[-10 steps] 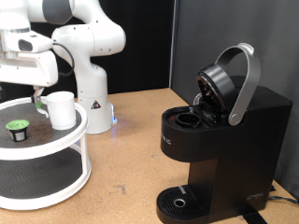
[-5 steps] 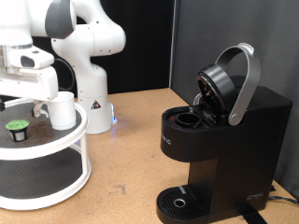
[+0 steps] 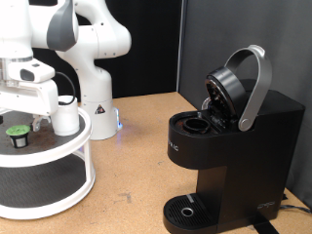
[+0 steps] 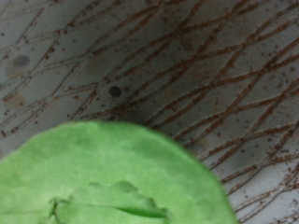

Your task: Make a cup of coffee with the keurig machine

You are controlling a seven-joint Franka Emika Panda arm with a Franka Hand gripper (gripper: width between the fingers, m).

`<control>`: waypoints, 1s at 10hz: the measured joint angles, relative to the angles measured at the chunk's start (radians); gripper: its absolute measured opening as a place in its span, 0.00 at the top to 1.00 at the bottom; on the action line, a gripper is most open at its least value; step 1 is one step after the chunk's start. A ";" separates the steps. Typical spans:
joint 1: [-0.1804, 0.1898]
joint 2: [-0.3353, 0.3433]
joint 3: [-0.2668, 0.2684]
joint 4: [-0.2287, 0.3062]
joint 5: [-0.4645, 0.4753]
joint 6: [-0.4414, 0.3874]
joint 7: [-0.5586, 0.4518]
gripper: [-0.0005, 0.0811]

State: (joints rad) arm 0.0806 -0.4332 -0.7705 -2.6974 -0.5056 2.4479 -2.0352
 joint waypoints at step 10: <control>0.009 0.047 -0.017 -0.003 0.018 0.055 -0.002 0.11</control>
State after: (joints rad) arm 0.0892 -0.3863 -0.7878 -2.7009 -0.4878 2.5027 -2.0372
